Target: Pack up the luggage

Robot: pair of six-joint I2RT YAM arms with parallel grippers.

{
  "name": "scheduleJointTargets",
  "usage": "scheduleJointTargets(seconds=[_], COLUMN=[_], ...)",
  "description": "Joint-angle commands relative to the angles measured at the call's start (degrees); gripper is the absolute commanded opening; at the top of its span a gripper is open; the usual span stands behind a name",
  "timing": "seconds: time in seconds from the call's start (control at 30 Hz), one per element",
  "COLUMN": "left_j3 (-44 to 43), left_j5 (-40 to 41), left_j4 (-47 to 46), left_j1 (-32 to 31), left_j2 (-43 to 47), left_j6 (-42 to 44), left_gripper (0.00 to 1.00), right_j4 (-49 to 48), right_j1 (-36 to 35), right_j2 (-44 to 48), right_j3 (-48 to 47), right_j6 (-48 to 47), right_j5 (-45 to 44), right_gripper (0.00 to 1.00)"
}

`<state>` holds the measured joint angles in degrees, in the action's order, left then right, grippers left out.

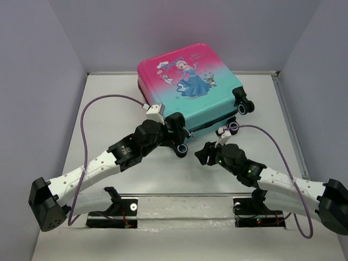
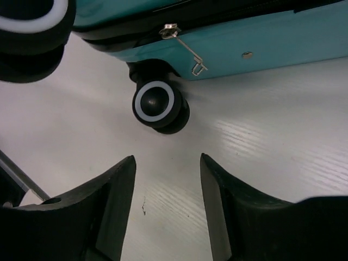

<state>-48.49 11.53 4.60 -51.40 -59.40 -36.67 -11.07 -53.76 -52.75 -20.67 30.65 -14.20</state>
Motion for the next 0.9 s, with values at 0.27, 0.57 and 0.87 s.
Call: scheduleJointTargets(seconds=[0.27,0.57,0.87], left_j3=[-1.08,1.38,0.50], left_j5=[-2.56,2.44,5.86], left_j4=[-7.67,-8.91,-10.48], left_j1=[-2.57,-2.83,-2.83], left_j2=[-5.73,-6.00,-8.37], left_j6=[-5.60,-14.57,-19.32], left_gripper=[0.99,0.85,0.76], right_j4=[-7.47,-8.44,-23.63], right_j1=[5.51,10.51,12.71], right_j2=[-6.21,-10.96,-18.25], right_j3=[-5.35,-8.86,-6.06], right_j6=[-4.72,-9.91,-10.88], right_j5=[6.37,9.71,16.83], right_gripper=[0.65,0.67,0.67])
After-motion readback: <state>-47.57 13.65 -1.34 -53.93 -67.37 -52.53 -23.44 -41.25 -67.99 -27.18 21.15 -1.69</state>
